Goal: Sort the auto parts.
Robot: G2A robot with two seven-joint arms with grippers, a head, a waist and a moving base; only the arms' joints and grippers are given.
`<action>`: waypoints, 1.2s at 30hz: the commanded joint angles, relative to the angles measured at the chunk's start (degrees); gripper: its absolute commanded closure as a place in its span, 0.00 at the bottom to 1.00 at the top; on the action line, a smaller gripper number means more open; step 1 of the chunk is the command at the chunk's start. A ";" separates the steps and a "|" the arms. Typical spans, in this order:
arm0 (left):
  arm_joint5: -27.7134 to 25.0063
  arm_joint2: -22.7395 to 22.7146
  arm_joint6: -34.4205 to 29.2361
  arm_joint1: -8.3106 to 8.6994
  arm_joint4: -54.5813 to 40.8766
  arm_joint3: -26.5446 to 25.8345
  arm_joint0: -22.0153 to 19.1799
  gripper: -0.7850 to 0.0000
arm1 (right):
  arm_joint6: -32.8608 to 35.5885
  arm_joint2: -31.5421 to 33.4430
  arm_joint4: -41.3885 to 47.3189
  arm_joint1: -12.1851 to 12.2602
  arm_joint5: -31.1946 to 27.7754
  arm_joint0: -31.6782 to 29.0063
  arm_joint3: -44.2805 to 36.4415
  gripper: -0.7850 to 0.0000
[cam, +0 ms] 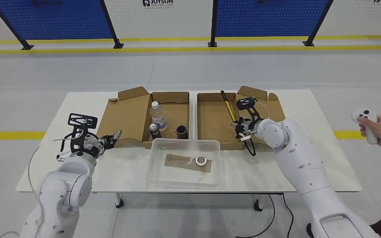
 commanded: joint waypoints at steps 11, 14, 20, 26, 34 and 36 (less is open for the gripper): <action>0.00 0.00 0.00 0.00 0.00 0.00 0.00 0.00 | 0.32 -0.38 -1.74 0.11 -1.38 1.32 -1.49 0.44; 0.00 0.00 0.00 0.00 0.00 0.00 0.00 0.00 | 1.37 -0.46 -2.98 0.36 -2.50 0.85 -5.92 0.20; 0.00 0.00 0.00 0.00 0.00 0.00 0.00 0.00 | 7.81 -0.75 -5.01 1.06 -6.89 0.28 -15.44 0.01; 0.00 0.00 0.00 0.00 0.00 0.00 0.00 0.00 | 15.86 -3.29 -2.76 1.15 -12.98 0.87 -21.86 0.00; 0.00 0.00 0.00 0.00 0.00 0.00 0.00 0.00 | 23.30 -11.28 4.13 -0.19 -17.46 2.85 -24.32 0.01; 0.00 0.00 0.00 0.00 0.00 0.00 0.00 0.00 | 24.56 -13.37 6.19 -0.66 -18.49 3.80 -23.46 0.02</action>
